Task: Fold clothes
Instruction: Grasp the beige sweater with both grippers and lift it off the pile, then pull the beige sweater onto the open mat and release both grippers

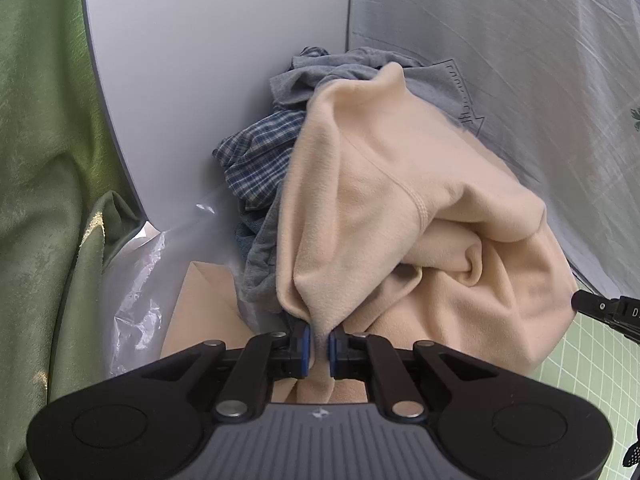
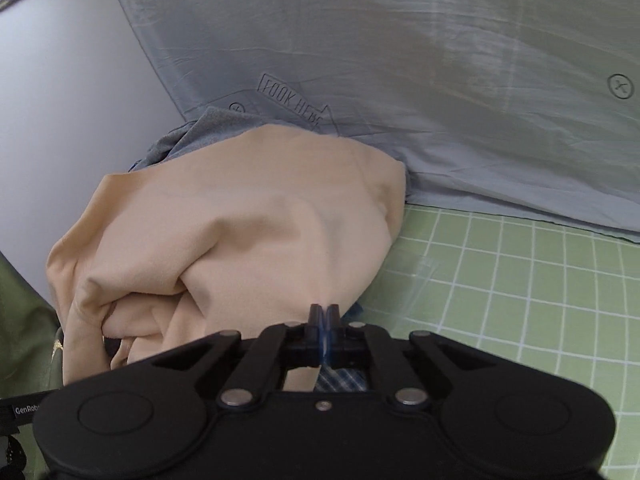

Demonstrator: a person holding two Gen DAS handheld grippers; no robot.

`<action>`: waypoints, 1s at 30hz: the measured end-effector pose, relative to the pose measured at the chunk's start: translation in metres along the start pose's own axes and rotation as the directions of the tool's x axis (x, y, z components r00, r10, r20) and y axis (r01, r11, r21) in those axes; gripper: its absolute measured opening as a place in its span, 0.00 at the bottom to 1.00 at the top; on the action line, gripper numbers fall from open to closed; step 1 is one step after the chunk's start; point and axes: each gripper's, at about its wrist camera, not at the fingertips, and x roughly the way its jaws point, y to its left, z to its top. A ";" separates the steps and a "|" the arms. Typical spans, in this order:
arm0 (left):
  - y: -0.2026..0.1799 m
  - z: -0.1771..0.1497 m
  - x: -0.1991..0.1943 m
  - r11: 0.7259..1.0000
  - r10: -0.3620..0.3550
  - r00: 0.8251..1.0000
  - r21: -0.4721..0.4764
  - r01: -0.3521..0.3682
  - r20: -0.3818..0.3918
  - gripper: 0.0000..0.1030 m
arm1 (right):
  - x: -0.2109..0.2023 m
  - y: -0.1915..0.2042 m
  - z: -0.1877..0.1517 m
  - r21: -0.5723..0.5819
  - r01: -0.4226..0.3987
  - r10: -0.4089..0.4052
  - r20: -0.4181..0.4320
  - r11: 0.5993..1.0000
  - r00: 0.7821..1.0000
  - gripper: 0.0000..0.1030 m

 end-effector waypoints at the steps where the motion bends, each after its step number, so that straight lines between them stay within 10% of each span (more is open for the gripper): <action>1: -0.003 -0.003 -0.007 1.000 -0.008 1.000 0.003 0.008 0.008 0.09 | -0.009 -0.006 -0.004 0.014 0.020 -0.020 0.005 1.000 1.000 0.01; 11: -0.062 -0.061 -0.072 0.980 -0.159 0.987 0.122 0.158 -0.003 0.09 | -0.146 -0.074 -0.087 0.042 0.284 -0.287 0.094 0.958 0.953 0.01; 21: -0.173 -0.198 -0.101 0.875 -0.327 0.912 0.287 0.391 -0.247 0.10 | -0.322 -0.184 -0.215 0.289 0.561 -0.588 0.007 0.775 0.809 0.01; 27: -0.188 -0.219 -0.108 0.939 -0.245 0.944 0.190 0.288 -0.219 0.15 | -0.365 -0.226 -0.243 0.327 0.513 -0.528 -0.050 0.793 0.848 0.03; 30: -0.190 -0.217 -0.115 0.958 -0.206 0.962 0.165 0.236 -0.179 0.31 | -0.376 -0.237 -0.238 0.284 0.498 -0.513 -0.025 0.819 0.858 0.27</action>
